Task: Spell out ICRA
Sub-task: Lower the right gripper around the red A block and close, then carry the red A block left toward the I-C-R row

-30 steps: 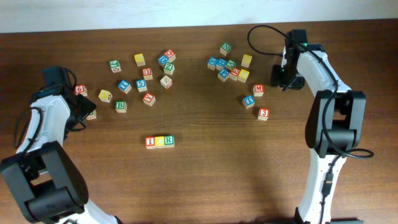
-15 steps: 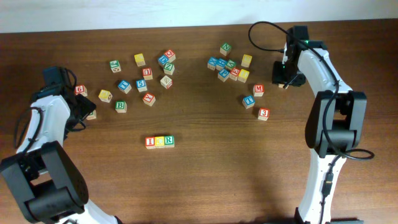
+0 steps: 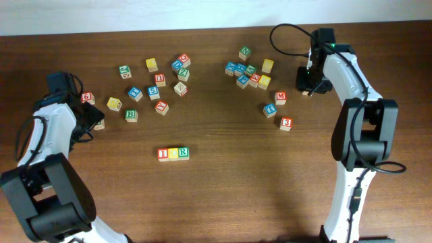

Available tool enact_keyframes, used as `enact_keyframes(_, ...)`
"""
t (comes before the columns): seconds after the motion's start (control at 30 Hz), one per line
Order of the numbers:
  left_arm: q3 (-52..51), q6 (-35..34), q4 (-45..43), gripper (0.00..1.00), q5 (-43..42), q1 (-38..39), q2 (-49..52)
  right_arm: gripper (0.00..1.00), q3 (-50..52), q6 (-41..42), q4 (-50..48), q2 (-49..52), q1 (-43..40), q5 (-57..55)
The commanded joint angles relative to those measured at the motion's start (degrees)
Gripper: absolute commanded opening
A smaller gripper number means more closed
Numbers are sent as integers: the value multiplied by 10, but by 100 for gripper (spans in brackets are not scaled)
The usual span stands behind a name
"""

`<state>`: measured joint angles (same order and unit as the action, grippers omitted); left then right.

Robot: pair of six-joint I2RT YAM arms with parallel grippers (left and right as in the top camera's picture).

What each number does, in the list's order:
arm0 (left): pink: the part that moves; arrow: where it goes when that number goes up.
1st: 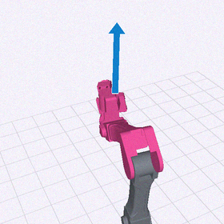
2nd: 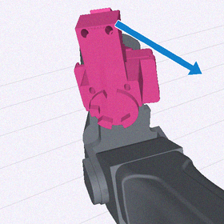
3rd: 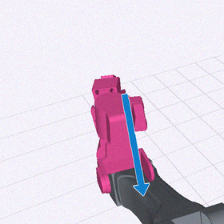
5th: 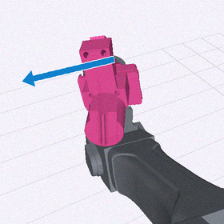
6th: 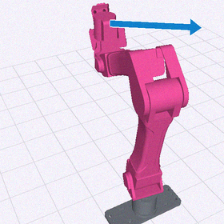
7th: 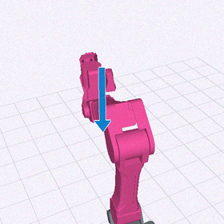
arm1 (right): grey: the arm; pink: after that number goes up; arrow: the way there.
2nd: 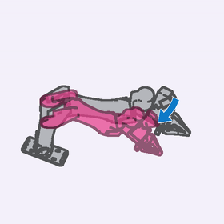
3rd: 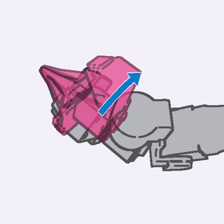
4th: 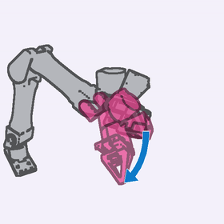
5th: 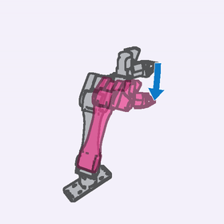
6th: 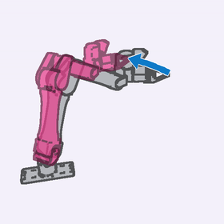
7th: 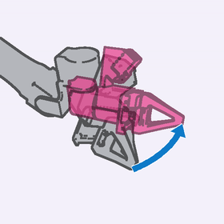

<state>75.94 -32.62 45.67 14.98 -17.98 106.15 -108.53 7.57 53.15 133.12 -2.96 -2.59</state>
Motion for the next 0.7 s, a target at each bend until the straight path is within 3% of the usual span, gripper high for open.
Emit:
enact_keyframes(0.0,-2,-2,0,100,2,-1,-13,35,-12,0,0,-24,-1,-11)
enact_keyframes(0.13,-2,-2,0,99,2,-1,-13,20,-12,0,1,-24,-1,-11)
enact_keyframes(0.67,-2,-2,0,99,2,-1,-13,15,-14,0,49,-121,2,-4)
